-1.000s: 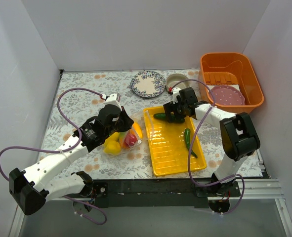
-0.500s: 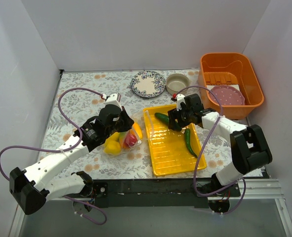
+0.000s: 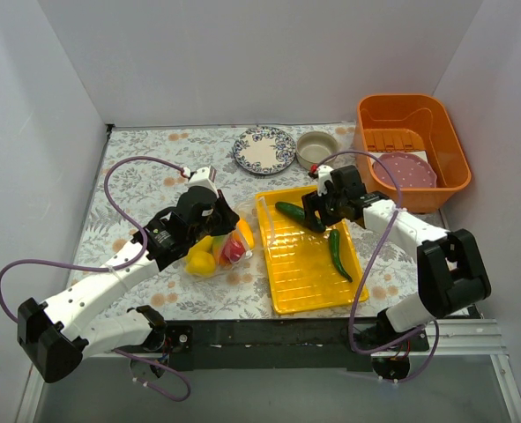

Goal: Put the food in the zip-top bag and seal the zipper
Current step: Pick up the fake vegetable from the bin.

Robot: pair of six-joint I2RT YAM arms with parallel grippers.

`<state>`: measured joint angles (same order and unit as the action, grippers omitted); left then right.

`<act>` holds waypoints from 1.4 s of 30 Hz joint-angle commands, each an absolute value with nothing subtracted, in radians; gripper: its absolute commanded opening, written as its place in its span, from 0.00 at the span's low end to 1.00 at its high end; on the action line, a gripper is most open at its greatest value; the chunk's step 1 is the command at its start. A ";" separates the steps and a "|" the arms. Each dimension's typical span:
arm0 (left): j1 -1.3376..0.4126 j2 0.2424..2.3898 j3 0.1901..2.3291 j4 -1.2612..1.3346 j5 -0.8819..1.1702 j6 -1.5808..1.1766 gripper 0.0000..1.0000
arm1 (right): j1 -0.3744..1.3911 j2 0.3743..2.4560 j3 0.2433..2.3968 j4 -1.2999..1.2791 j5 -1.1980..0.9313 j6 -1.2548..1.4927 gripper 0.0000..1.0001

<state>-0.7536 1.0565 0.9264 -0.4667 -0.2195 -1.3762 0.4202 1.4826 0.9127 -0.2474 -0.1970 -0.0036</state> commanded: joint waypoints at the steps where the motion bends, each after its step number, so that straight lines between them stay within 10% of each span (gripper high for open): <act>1: -0.747 1.034 0.962 -0.483 -0.218 -1.364 0.02 | 0.420 1.555 1.020 -0.331 -0.140 -0.069 0.79; 23: -0.747 1.043 0.954 -0.476 -0.221 -1.361 0.03 | 0.417 1.698 1.085 -0.344 -0.230 -0.153 0.78; 42: -0.747 1.058 0.942 -0.474 -0.235 -1.351 0.03 | 0.419 1.668 1.032 -0.328 -0.271 -0.114 0.37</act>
<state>-0.7536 1.0569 0.9264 -0.4675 -0.2207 -1.3674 0.4194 1.7126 1.0489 -0.3527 -0.2424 -0.1310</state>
